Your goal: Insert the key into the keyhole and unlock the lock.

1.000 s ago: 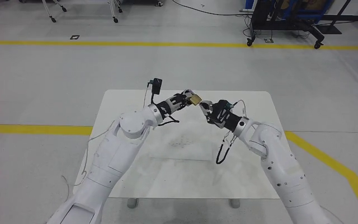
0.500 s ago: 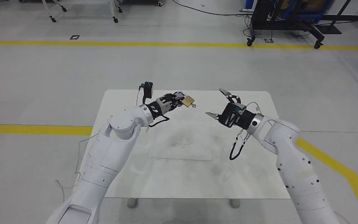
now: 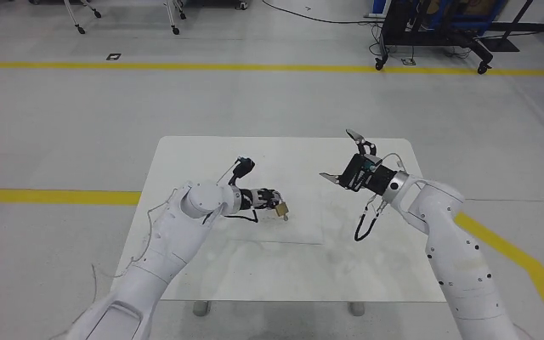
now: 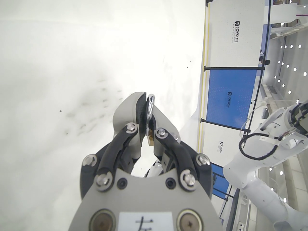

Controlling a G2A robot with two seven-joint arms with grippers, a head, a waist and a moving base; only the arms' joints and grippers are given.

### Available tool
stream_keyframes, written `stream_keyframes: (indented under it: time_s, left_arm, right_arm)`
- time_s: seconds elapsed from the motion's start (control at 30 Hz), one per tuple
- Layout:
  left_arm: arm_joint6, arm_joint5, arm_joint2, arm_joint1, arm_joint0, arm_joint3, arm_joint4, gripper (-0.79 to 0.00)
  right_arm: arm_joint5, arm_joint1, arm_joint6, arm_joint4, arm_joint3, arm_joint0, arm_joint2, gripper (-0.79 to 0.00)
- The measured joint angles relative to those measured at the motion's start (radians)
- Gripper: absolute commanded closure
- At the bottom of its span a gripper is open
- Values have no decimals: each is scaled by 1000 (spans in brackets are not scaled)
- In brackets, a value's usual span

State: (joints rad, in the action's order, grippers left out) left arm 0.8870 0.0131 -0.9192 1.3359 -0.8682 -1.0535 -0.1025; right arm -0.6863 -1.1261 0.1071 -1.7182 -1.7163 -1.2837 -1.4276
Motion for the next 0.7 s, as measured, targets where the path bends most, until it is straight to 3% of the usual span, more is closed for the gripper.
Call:
stream_keyframes:
  time_s: [0.2, 0.4, 0.5, 0.6, 0.7]
  left_arm:
    - [21, -21, 26, 18, 45, 88, 41, -785]
    - [14, -14, -50, 2, 52, 89, 105, -785]
    - [-17, -27, -120, -22, 32, 25, 90, -785]
    - [-79, -86, -212, -52, -18, -110, 55, -785]
    - [-186, -182, -295, -88, -85, -301, -92, -785]
  right_arm:
    - [0, 0, 0, 0, 0, 0, 0, -785]
    - [0, 0, 0, 0, 0, 0, 0, -785]
    - [16, -3, -5, 47, 20, -4, -3, -785]
    - [42, -10, -44, 208, 82, 20, -26, -785]
    - [77, -17, -109, 395, 144, 57, -55, -785]
